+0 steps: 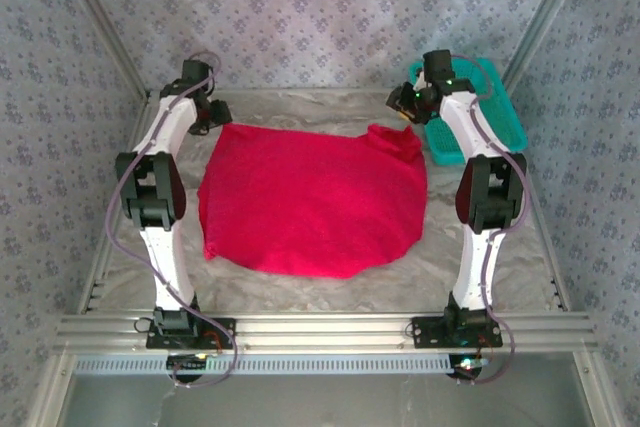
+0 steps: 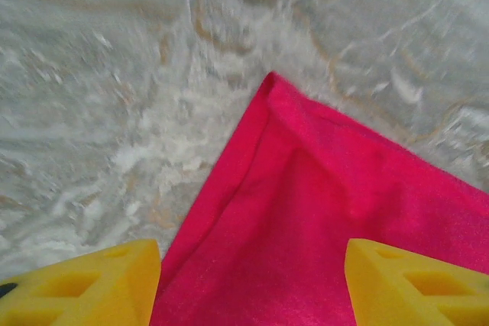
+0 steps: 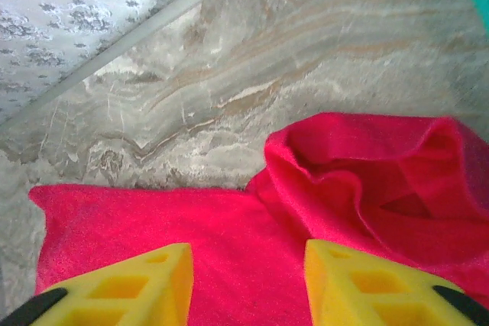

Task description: Fold the inside-out t-shirt

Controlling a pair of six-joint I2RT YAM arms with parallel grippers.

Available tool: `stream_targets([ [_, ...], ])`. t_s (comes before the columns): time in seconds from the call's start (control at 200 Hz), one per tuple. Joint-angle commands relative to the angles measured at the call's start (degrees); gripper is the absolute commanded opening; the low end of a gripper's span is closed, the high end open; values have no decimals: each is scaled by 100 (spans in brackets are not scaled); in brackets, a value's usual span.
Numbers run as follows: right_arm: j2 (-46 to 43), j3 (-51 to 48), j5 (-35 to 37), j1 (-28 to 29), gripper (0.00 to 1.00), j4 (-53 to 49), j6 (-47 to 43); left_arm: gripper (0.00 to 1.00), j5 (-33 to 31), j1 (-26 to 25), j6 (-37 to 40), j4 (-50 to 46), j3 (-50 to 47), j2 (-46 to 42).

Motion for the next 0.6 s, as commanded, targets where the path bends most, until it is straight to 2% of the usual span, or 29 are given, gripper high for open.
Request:
stream_targets([
  [0.0,-209,160,546,125,46,-492,-183,65,-4,-175,-178,-57,-249,-993],
  [0.175,-768,-1153,571,354,46,-164,-390,66,957,-802,-567,925,-2573,-2337],
  [0.37,-1915,-3147,585,921,46,60,-597,65,1968,-1390,-1278,2066,-5232,-3612],
  [0.49,-2765,-4362,822,1340,47,96,-517,64,2073,-1460,-1521,2306,-6314,-4043],
  [0.595,-3248,-5311,872,1591,48,397,-263,64,1744,-1403,-1559,2431,-6830,-4102],
])
